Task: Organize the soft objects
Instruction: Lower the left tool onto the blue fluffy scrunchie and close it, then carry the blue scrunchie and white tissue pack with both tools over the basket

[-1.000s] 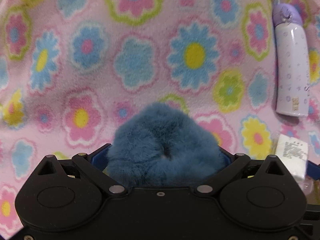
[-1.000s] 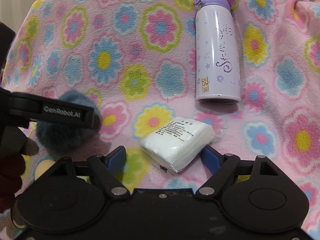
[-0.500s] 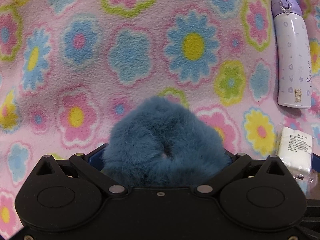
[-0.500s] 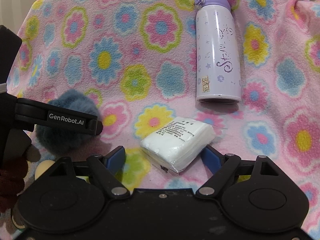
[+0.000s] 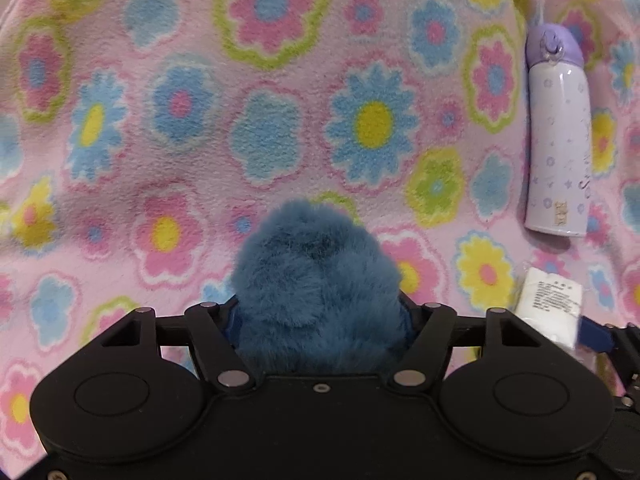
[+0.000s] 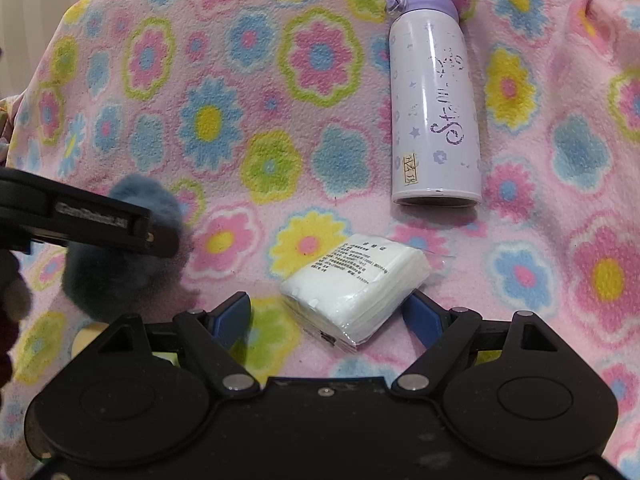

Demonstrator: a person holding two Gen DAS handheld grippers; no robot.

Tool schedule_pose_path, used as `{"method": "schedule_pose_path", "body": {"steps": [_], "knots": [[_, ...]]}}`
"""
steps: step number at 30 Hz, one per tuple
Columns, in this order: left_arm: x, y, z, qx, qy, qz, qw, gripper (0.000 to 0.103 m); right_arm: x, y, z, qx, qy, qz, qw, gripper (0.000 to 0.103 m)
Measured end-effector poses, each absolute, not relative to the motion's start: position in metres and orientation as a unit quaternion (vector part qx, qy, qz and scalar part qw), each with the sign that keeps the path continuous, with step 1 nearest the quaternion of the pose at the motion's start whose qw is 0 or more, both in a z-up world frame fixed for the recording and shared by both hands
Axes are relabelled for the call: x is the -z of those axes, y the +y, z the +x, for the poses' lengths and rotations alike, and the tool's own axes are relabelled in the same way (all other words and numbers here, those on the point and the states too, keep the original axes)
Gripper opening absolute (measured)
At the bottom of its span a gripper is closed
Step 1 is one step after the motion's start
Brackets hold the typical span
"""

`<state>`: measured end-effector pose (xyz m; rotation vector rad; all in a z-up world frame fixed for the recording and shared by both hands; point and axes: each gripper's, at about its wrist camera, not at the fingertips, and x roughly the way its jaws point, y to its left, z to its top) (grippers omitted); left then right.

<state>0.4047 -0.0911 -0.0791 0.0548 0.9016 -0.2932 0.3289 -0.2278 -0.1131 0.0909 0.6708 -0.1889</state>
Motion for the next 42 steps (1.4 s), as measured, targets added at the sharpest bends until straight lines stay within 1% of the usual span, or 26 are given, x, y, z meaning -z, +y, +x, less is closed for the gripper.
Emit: {"method": "schedule_pose_path", "body": {"steps": [7,12,18,20,21,24,28,33,35,37,38,39,42], "knots": [[0.058,-0.079,0.387,0.140,0.429,0.019,0.892,0.063,0.113,-0.228,0.328,0.093,0.327,0.046,0.939,0.084],[0.042,-0.068,0.357,0.138,0.419,0.018,0.897,0.063,0.112,-0.228,0.327,0.095,0.325,0.050,0.940,0.082],[0.033,-0.059,0.335,0.141,0.412,0.016,0.900,0.063,0.111,-0.225,0.325,0.124,0.325,0.038,0.937,0.082],[0.033,-0.060,0.330,0.142,0.413,0.017,0.900,0.063,0.109,-0.226,0.323,0.147,0.323,0.035,0.934,0.084],[0.033,-0.059,0.328,0.143,0.412,0.018,0.900,0.063,0.109,-0.227,0.322,0.156,0.323,0.038,0.933,0.086],[0.032,-0.059,0.322,0.145,0.407,0.024,0.901,0.063,0.107,-0.230,0.321,0.165,0.322,0.044,0.931,0.087],[0.032,-0.060,0.320,0.148,0.408,0.023,0.901,0.063,0.106,-0.223,0.327,0.166,0.323,0.019,0.931,0.092],[0.035,-0.060,0.316,0.146,0.409,0.029,0.900,0.063,0.106,-0.218,0.341,0.158,0.335,0.004,0.929,0.094],[0.036,-0.059,0.314,0.148,0.412,0.029,0.899,0.063,0.108,-0.218,0.348,0.159,0.344,0.006,0.925,0.093],[0.036,-0.058,0.311,0.146,0.413,0.029,0.899,0.063,0.111,-0.223,0.353,0.165,0.356,0.017,0.920,0.083],[0.035,-0.057,0.309,0.145,0.411,0.029,0.899,0.063,0.112,-0.225,0.353,0.169,0.353,0.021,0.920,0.080],[0.034,-0.055,0.307,0.144,0.410,0.028,0.900,0.063,0.111,-0.226,0.352,0.171,0.351,0.023,0.920,0.072],[0.031,-0.051,0.302,0.140,0.411,0.022,0.900,0.063,0.108,-0.231,0.347,0.167,0.351,0.034,0.921,0.067]]}}
